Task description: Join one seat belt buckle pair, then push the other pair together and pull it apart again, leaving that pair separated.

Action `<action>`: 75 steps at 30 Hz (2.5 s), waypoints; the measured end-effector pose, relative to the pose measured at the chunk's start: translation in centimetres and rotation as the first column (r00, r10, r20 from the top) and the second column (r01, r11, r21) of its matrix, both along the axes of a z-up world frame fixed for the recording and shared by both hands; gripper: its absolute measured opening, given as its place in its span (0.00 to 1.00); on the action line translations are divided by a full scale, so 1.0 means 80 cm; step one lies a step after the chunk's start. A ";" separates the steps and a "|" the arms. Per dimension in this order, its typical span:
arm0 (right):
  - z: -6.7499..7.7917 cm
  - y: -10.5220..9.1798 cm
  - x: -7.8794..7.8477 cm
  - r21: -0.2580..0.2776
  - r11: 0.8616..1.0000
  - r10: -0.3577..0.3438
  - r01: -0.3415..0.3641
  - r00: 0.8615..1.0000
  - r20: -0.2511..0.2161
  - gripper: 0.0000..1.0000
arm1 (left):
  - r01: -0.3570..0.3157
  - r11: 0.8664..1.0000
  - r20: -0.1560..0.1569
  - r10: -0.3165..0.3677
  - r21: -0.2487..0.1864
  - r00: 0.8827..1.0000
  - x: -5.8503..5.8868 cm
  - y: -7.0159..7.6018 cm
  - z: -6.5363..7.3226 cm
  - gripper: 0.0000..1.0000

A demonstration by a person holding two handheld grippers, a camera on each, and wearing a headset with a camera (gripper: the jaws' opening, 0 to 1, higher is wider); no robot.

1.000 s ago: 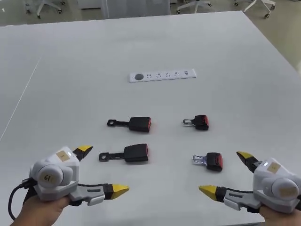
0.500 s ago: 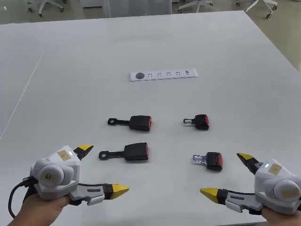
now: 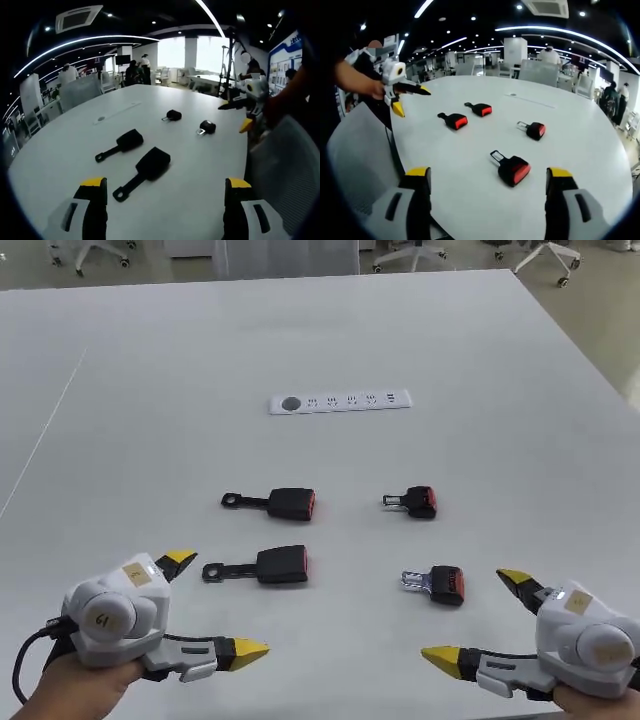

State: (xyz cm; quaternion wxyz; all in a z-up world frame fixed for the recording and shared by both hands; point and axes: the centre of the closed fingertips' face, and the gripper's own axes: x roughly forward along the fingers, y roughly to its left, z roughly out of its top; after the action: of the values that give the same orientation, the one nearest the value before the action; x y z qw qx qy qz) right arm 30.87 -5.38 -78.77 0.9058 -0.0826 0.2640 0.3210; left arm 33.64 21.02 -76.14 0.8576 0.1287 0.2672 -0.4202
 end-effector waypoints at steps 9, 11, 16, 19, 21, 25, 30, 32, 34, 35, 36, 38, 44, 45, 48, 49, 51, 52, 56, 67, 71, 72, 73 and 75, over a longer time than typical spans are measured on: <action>0.000 -0.003 0.001 -0.011 1.000 0.015 -0.015 1.000 0.000 0.96 | 0.031 0.999 0.013 -0.032 0.017 0.999 0.009 -0.004 0.006 1.00; 0.000 -0.005 0.002 -0.014 1.000 0.018 -0.018 1.000 0.001 0.96 | 0.030 1.000 0.013 -0.030 0.001 0.999 0.011 -0.004 0.010 1.00; -0.001 -0.010 0.005 -0.017 1.000 0.020 -0.020 1.000 -0.002 0.96 | 0.049 0.998 0.018 -0.049 0.034 0.999 0.015 -0.002 0.008 1.00; 0.001 -0.009 0.006 -0.002 0.999 0.035 -0.035 0.999 -0.003 0.96 | 0.056 0.998 0.017 -0.057 0.039 0.998 0.018 -0.003 0.008 1.00; -0.002 -0.009 0.006 -0.015 0.999 0.052 -0.052 0.999 -0.013 0.96 | 0.063 0.997 0.017 -0.064 0.048 0.998 0.021 -0.004 0.007 1.00; -0.001 -0.010 0.012 -0.014 0.998 0.064 -0.064 0.998 -0.013 0.96 | 0.086 0.994 0.016 -0.087 0.063 0.996 0.027 -0.009 0.007 1.00; -0.002 -0.009 0.018 -0.023 0.994 0.104 -0.105 0.994 -0.020 0.96 | 0.122 0.989 0.017 -0.124 0.084 0.992 0.036 -0.018 0.006 0.98; -0.002 -0.009 0.020 -0.029 0.993 0.115 -0.116 0.993 -0.021 0.96 | 0.136 0.987 0.017 -0.138 0.090 0.990 0.040 -0.022 0.005 0.98; -0.002 -0.011 0.024 -0.021 0.993 0.116 -0.117 0.993 -0.028 0.96 | 0.149 0.984 0.014 -0.151 0.101 0.988 0.043 -0.025 0.002 0.98; -0.002 -0.012 0.027 -0.015 0.993 0.114 -0.115 0.993 -0.029 0.96 | 0.155 0.982 0.013 -0.158 0.104 0.987 0.045 -0.027 0.001 0.98; -0.002 -0.013 0.029 -0.014 0.993 0.114 -0.115 0.993 -0.029 0.96 | 0.164 0.981 0.011 -0.166 0.109 0.986 0.046 -0.028 0.000 0.98; -0.002 -0.013 0.033 -0.016 0.992 0.123 -0.123 0.992 -0.030 0.95 | 0.185 0.975 0.012 -0.188 0.122 0.982 0.050 -0.032 -0.001 0.97; -0.005 -0.010 0.044 -0.047 0.984 0.167 -0.169 0.985 -0.043 0.90 | 0.221 0.963 0.003 -0.224 0.154 0.975 0.065 -0.039 -0.008 0.94; -0.003 -0.009 0.048 -0.044 0.984 0.173 -0.175 0.984 -0.040 0.90 | 0.228 0.961 0.002 -0.231 0.155 0.973 0.066 -0.041 -0.009 0.94; -0.006 -0.004 0.056 -0.048 0.980 0.192 -0.194 0.981 -0.039 0.89 | 0.253 0.953 -0.011 -0.255 0.166 0.967 0.068 -0.046 -0.014 0.93; -0.009 -0.004 0.059 -0.043 0.979 0.199 -0.201 0.979 -0.049 0.89 | 0.260 0.950 -0.013 -0.262 0.173 0.965 0.070 -0.047 -0.017 0.92; -0.014 -0.003 0.061 -0.045 0.977 0.207 -0.210 0.977 -0.056 0.88 | 0.273 0.945 -0.022 -0.273 0.178 0.962 0.072 -0.050 -0.021 0.91; -0.017 -0.002 0.062 -0.045 0.975 0.214 -0.217 0.975 -0.064 0.88 | 0.278 0.944 -0.025 -0.278 0.180 0.960 0.074 -0.052 -0.022 0.91; -0.030 -0.003 0.063 -0.036 0.970 0.237 -0.242 0.966 -0.104 0.87 | 0.304 0.933 -0.032 -0.303 0.192 0.952 0.079 -0.059 -0.028 0.89; -0.054 -0.011 0.066 -0.056 0.941 0.320 -0.334 0.931 -0.177 0.79 | 0.386 0.888 -0.103 -0.372 0.250 0.923 0.091 -0.070 -0.071 0.78; -0.060 -0.013 0.064 -0.054 0.929 0.350 -0.367 0.915 -0.201 0.74 | 0.411 0.868 -0.131 -0.390 0.277 0.912 0.094 -0.071 -0.086 0.73; -0.063 -0.014 0.063 -0.061 0.924 0.357 -0.377 0.910 -0.208 0.73 | 0.423 0.862 -0.144 -0.398 0.280 0.906 0.093 -0.071 -0.092 0.72; -0.064 -0.014 0.063 -0.067 0.921 0.362 -0.383 0.908 -0.212 0.73 | 0.430 0.856 -0.155 -0.401 0.287 0.903 0.092 -0.069 -0.096 0.71; -0.066 -0.015 0.064 -0.067 0.918 0.368 -0.391 0.904 -0.219 0.71 | 0.442 0.844 -0.169 -0.409 0.303 0.897 0.092 -0.067 -0.103 0.69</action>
State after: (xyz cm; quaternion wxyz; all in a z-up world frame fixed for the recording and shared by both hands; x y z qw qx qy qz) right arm 35.99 -6.55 -84.08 0.7884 -0.1489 0.3506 0.4830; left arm 41.00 15.66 -84.38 0.6943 0.3074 0.3407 -0.5544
